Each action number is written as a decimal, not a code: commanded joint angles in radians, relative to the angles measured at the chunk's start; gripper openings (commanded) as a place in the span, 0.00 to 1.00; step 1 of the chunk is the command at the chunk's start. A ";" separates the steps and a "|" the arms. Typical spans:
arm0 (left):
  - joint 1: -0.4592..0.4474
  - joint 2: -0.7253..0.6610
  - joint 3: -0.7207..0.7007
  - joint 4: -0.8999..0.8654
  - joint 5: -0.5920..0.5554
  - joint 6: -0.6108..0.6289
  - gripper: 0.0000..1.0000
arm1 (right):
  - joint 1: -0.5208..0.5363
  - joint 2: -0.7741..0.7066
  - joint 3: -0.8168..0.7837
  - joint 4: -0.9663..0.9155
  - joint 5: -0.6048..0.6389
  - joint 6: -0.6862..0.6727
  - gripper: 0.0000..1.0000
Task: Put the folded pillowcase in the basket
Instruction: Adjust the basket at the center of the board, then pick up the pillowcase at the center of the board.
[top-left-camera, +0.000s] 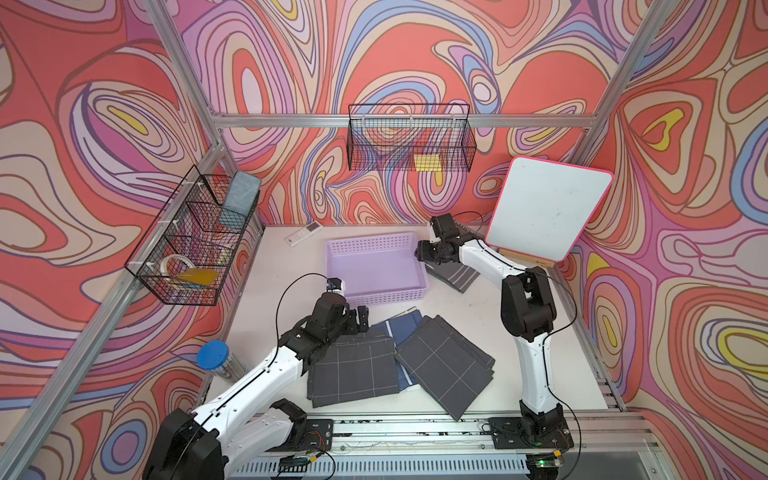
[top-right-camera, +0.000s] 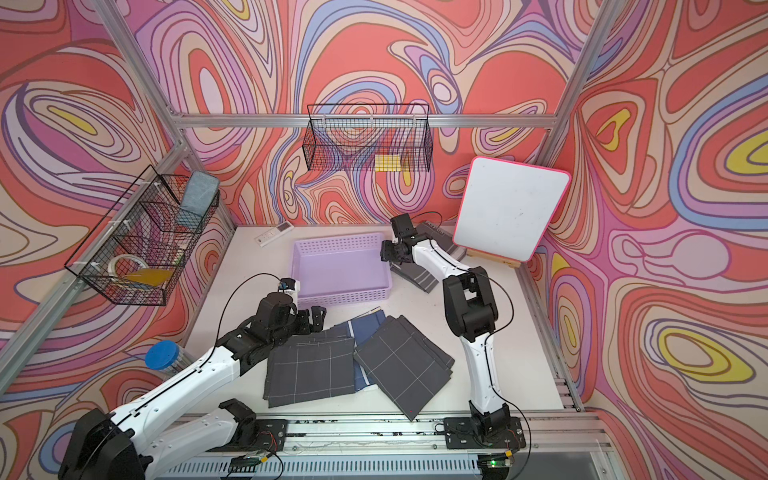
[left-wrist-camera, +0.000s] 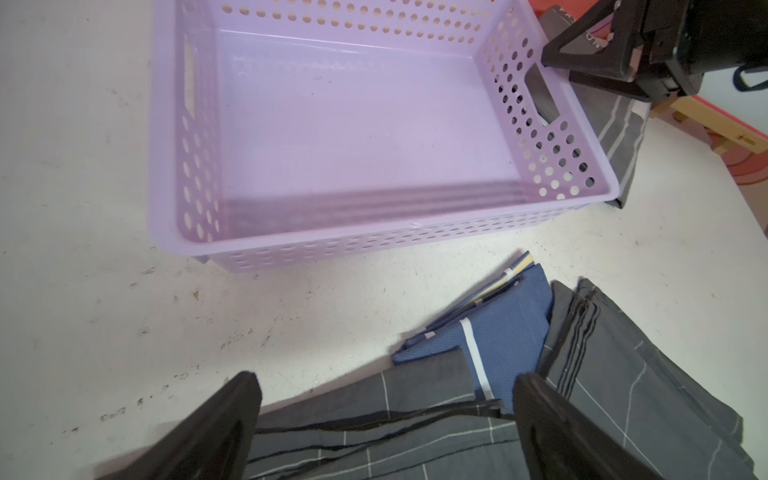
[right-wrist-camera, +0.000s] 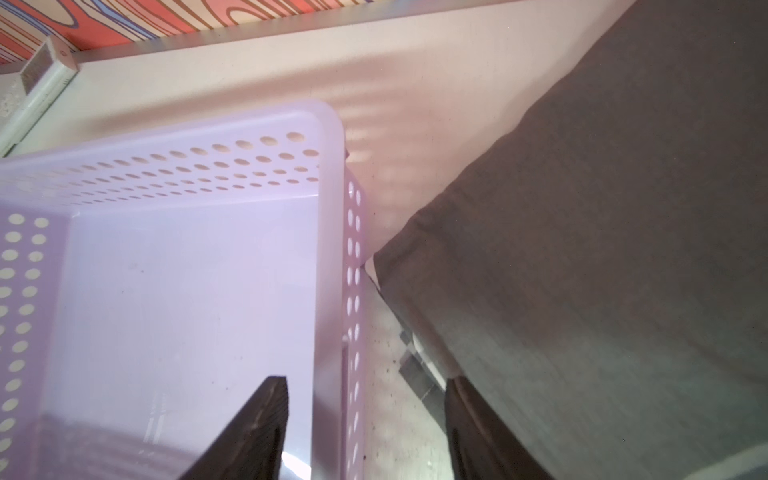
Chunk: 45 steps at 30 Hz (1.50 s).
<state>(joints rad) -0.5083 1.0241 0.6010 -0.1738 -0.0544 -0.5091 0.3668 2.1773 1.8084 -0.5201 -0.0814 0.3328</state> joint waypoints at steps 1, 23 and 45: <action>0.003 -0.001 0.030 0.046 0.139 0.045 0.99 | 0.003 -0.169 -0.074 0.026 0.000 0.004 0.67; -0.246 0.468 0.363 -0.062 0.356 0.125 0.90 | 0.003 -1.071 -0.956 0.065 0.125 0.132 0.77; -0.283 0.843 0.638 -0.277 0.389 0.175 0.62 | 0.003 -1.318 -1.202 -0.017 0.153 0.186 0.76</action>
<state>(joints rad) -0.7807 1.8404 1.2076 -0.3935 0.3218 -0.3611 0.3679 0.8684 0.6147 -0.5213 0.0502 0.5117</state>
